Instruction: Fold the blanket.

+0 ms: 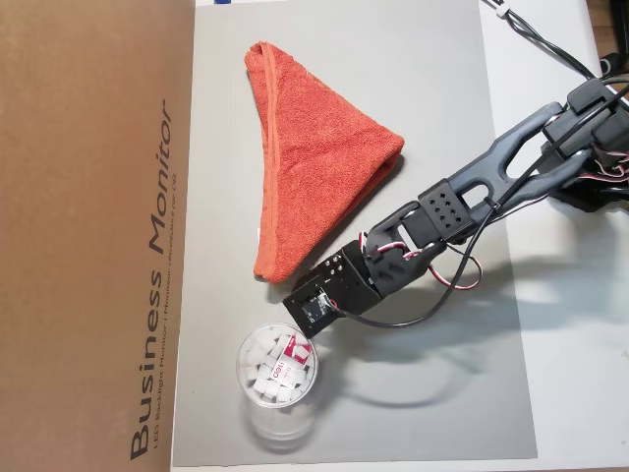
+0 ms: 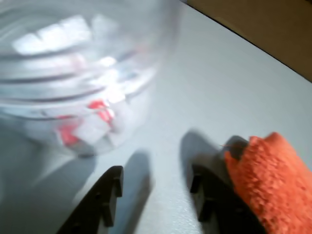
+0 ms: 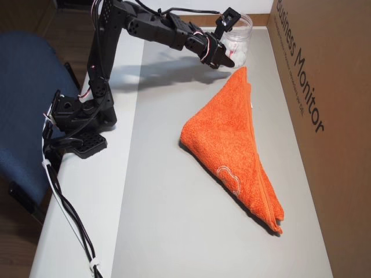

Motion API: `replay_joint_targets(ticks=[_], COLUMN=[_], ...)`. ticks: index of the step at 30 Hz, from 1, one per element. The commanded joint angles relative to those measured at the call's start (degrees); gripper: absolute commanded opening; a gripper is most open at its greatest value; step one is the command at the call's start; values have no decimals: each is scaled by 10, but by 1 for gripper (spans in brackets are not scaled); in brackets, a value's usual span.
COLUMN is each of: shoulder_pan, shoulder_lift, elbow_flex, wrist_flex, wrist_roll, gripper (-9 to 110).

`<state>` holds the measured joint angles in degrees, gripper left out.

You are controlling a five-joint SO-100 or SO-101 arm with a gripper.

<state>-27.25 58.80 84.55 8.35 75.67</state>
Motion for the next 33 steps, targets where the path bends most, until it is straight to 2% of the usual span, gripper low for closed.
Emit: replay_joint_targets(ticks=[1, 6, 9, 13, 25, 33], shoulder_pan=[5, 21, 31, 47, 83, 117], shoulder_lift=[62, 112, 140, 177, 289, 372], elbow_flex=[-17, 18, 42, 73, 170, 224], wrist_flex=[-3, -4, -4, -6, -4, -4], wrist_roll=[-40, -115, -127, -127, -116, -63], gripper=[13, 13, 9, 2, 0, 0])
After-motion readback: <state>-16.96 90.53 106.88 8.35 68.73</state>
